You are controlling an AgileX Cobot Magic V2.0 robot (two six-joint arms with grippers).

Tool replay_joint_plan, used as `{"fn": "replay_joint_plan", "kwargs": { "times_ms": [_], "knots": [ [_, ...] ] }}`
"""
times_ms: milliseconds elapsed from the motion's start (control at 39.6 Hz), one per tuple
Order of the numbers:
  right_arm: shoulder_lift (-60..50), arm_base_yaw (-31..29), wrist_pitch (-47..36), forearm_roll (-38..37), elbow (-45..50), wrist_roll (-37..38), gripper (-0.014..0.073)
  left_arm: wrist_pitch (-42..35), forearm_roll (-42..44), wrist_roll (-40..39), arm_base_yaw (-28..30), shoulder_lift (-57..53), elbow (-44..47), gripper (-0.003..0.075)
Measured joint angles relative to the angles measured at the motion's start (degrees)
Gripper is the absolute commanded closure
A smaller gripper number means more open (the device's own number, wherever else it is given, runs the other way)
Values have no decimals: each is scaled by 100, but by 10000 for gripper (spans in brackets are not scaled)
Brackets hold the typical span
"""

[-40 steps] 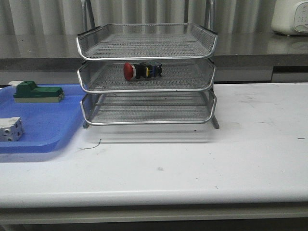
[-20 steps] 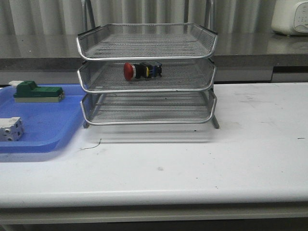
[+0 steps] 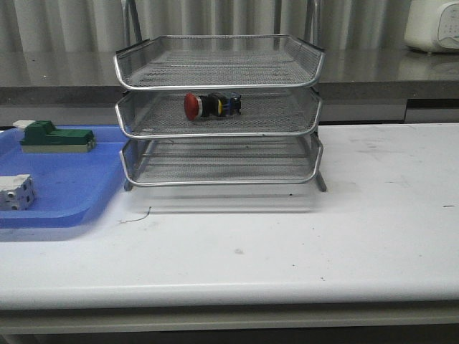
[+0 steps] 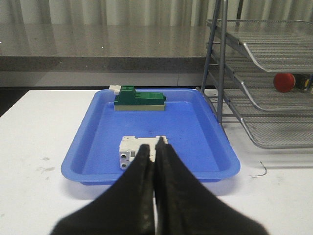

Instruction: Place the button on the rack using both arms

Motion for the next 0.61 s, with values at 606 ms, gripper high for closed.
{"fn": "replay_joint_plan", "kwargs": {
  "times_ms": [606],
  "knots": [
    [-584, -717, -1536, -1612, 2019, 1852, 703, 0, 0, 0, 0, 0, 0, 739]
  ]
}}
